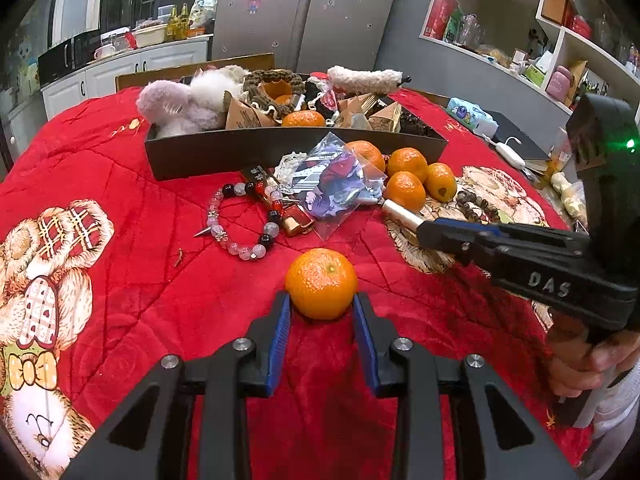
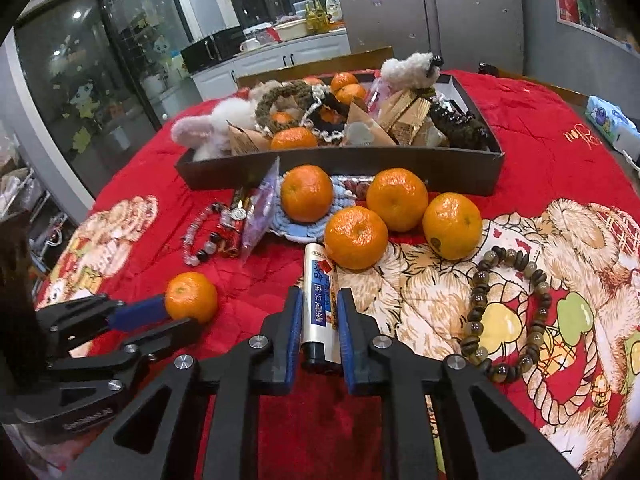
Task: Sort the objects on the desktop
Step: 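Carry the orange and the white tube toward the black tray with both tools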
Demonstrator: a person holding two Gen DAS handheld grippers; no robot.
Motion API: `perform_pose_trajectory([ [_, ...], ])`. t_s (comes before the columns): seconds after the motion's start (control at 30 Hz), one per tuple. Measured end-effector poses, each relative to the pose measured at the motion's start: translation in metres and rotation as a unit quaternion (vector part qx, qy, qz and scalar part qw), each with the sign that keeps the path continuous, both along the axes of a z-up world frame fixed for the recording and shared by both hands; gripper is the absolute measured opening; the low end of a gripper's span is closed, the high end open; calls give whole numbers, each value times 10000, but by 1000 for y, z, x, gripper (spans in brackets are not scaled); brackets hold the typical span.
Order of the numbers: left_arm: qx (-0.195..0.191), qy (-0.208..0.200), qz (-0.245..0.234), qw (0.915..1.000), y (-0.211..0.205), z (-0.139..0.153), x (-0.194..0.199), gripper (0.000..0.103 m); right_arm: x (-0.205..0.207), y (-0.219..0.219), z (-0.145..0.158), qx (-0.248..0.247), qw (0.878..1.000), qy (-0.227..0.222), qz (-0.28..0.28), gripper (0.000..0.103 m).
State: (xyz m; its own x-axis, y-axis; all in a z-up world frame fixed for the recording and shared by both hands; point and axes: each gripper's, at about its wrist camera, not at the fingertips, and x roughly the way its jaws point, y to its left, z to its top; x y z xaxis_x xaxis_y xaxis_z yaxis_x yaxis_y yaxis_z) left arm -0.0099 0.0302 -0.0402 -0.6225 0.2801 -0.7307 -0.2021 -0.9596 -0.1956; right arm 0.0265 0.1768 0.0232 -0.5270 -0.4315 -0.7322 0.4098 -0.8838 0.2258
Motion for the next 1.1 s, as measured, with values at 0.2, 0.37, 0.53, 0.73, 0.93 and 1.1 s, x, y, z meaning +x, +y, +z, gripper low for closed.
perform_pose_trajectory([
  [0.2,-67,50,28,10000,1,1,0,33,-4,8,7,-351,9993,-127,-59,16],
  [0.37,-103,130,20,9999,1,3,1,33,-3,15,18,-522,9985,22,-128,15],
  [0.53,-179,264,4,9995,3,8,6,33,-1,20,23,-672,9976,34,-139,15],
  [0.73,-131,388,-42,9992,5,13,9,33,3,41,39,-936,9949,254,-275,14],
  [0.93,-75,493,15,9988,10,21,8,33,9,55,56,-1161,9915,468,-363,14],
  [1.1,-93,577,61,9983,18,35,2,33,12,63,74,-1293,9887,610,-445,14],
])
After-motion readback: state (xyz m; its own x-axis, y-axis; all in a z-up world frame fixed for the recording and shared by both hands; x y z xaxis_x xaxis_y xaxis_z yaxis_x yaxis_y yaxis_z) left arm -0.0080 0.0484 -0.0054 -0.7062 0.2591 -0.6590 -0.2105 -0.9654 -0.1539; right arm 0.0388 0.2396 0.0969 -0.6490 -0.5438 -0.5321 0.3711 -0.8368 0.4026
